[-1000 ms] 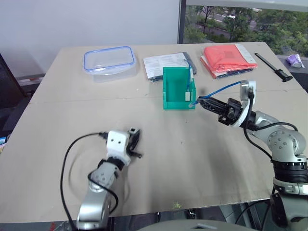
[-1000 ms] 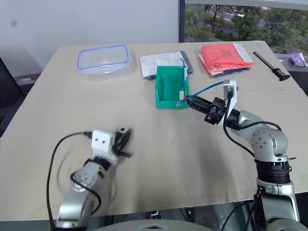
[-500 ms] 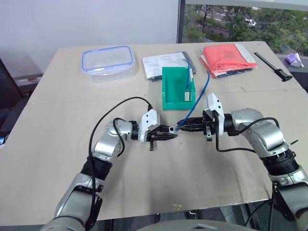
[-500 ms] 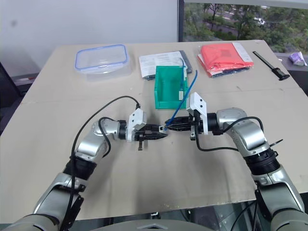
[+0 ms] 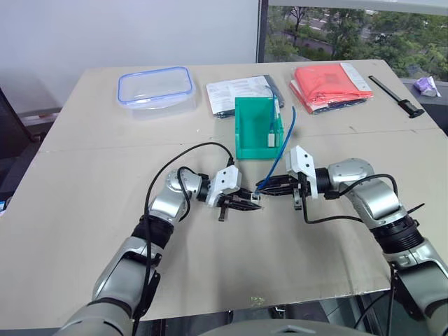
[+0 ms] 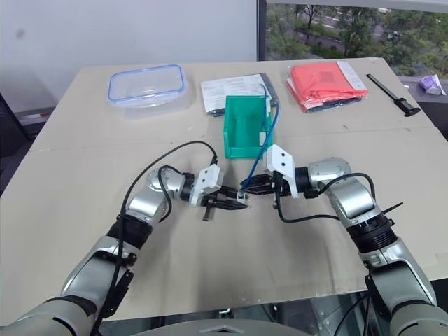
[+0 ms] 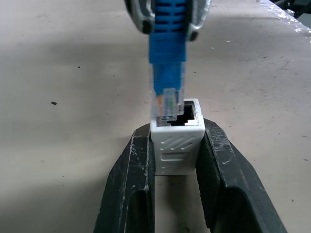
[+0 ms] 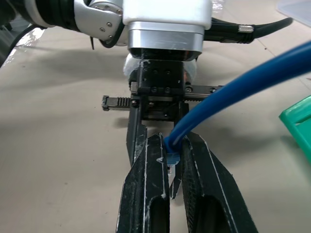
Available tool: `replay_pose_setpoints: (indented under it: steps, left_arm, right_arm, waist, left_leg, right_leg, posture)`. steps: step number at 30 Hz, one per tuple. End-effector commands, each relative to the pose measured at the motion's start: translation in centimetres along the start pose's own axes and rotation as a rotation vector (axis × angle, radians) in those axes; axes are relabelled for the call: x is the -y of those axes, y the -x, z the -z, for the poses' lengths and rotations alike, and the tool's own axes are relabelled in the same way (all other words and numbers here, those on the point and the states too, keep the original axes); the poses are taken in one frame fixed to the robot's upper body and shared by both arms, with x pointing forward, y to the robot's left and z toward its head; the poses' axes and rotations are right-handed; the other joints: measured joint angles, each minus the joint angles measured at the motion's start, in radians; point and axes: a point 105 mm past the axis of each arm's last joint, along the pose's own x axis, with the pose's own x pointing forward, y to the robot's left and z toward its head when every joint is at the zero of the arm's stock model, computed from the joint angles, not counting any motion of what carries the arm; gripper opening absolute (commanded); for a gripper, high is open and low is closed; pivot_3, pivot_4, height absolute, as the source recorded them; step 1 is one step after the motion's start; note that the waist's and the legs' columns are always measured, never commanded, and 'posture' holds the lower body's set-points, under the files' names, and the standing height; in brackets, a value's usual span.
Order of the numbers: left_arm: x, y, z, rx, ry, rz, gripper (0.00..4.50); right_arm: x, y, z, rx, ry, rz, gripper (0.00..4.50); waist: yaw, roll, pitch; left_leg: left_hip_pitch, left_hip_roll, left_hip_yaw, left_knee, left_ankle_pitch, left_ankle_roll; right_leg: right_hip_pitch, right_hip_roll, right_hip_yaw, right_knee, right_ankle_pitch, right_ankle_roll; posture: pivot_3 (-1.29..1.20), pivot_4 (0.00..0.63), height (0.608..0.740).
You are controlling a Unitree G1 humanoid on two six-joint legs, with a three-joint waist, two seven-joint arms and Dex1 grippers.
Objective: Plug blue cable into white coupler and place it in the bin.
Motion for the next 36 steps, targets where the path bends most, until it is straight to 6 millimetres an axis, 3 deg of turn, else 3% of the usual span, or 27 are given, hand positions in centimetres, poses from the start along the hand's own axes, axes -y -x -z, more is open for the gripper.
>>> replay_pose_setpoints:
  steps: [1, 7, 13, 16, 19, 23, 27, 32, 35, 36]
  left_arm:
    - [-0.3, 0.0, -0.8, 0.013, -0.04, 0.0, 0.56]
    - [0.0, -0.3, -0.9, 0.014, -0.036, 0.019, 0.56]
    - [-0.3, -0.4, -1.3, 0.036, -0.029, 0.004, 0.56]
    - [-0.4, -0.6, -1.8, 0.066, -0.015, -0.002, 0.56]
    - [-0.5, -0.7, -2.0, 0.082, -0.003, -0.007, 0.56]
    - [-0.3, -0.7, -2.1, 0.088, 0.007, -0.008, 0.56]
    - [-0.1, -0.4, -1.5, 0.065, 0.024, -0.021, 0.56]
    - [-0.3, 0.4, -1.1, 0.055, 0.038, -0.135, 2.88]
    - [-0.4, 1.7, -3.3, 0.124, 0.089, -0.245, 4.37]
    - [-0.6, 2.5, -4.5, 0.143, 0.082, -0.307, 4.45]
  right_arm:
    - [-0.3, 0.0, -0.7, 0.005, 0.037, -0.021, 0.0]
    - [0.0, -0.1, 0.8, -0.087, 0.064, -0.01, 0.0]
    - [-1.3, -1.0, 2.2, -0.155, 0.037, -0.076, 0.0]
    - [-2.2, -1.4, 5.2, -0.262, -0.067, -0.091, 0.0]
    - [-3.5, -0.4, 8.3, -0.397, -0.132, -0.153, 0.0]
    - [-2.3, -1.4, 6.2, -0.262, -0.104, -0.101, 0.0]
    - [0.7, -1.6, -0.2, 0.054, -0.115, 0.026, 0.0]
    - [1.8, -0.1, -3.2, 0.095, -0.079, 0.04, 0.0]
    - [2.4, 0.7, -4.9, 0.088, -0.09, 0.054, 0.0]
    - [3.3, 1.1, -5.6, 0.076, -0.097, 0.095, 0.0]
  waist:
    - [0.0, 0.0, 0.0]
    - [0.0, 0.0, 0.0]
    - [0.0, 0.0, 0.0]
    - [0.0, 0.0, -0.001]
    - [0.002, 0.001, -0.004]
    - [0.004, 0.0, -0.007]
    - [-0.002, 0.001, -0.007]
    - [-0.004, 0.001, -0.006]
    - [-0.002, 0.001, -0.006]
    - [-0.002, 0.001, -0.006]
  left_leg:
    - [0.0, 0.0, 0.0, 0.0, 0.0, 0.0]
    - [0.0, 0.0, 0.0, 0.0, 0.0, 0.0]
    - [0.001, 0.0, 0.0, 0.0, 0.0, 0.0]
    - [0.001, 0.0, 0.0, 0.0, 0.0, 0.0]
    - [0.002, 0.0, 0.0, 0.0, 0.0, 0.0]
    - [0.004, 0.0, 0.0, 0.001, 0.0, 0.0]
    - [0.005, 0.0, 0.0, 0.001, 0.0, 0.0]
    - [0.003, 0.001, 0.0, 0.0, 0.0, 0.0]
    - [0.001, 0.001, -0.001, 0.0, 0.0, 0.0]
    - [0.001, 0.001, -0.001, 0.0, 0.0, 0.0]
  right_leg:
    - [0.0, 0.0, 0.0, 0.0, 0.0, 0.0]
    - [0.0, 0.0, 0.0, 0.001, 0.0, 0.0]
    - [0.0, 0.0, 0.0, 0.001, 0.0, 0.0]
    - [0.0, 0.0, 0.0, 0.002, 0.0, 0.0]
    - [0.001, 0.0, 0.0, 0.002, 0.0, 0.0]
    - [0.004, 0.0, 0.0, 0.002, 0.0, 0.0]
    - [0.004, 0.0, 0.0, 0.003, 0.0, 0.0]
    - [0.001, 0.0, 0.0, 0.004, 0.0, 0.0]
    - [0.0, 0.0, 0.0, 0.004, 0.0, 0.0]
    - [0.0, -0.001, 0.0, 0.004, 0.0, 0.0]
  posture:
    - [0.0, 0.15, 0.736]
    - [0.0, 0.15, 0.736]
    - [0.0, 0.15, 0.736]
    - [0.0, 0.15, 0.736]
    - [0.0, 0.15, 0.736]
    - [0.0, 0.15, 0.736]
    - [0.0, 0.15, 0.736]
    - [0.0, 0.15, 0.736]
    - [0.0, 0.15, 0.736]
    - [0.0, 0.15, 0.736]
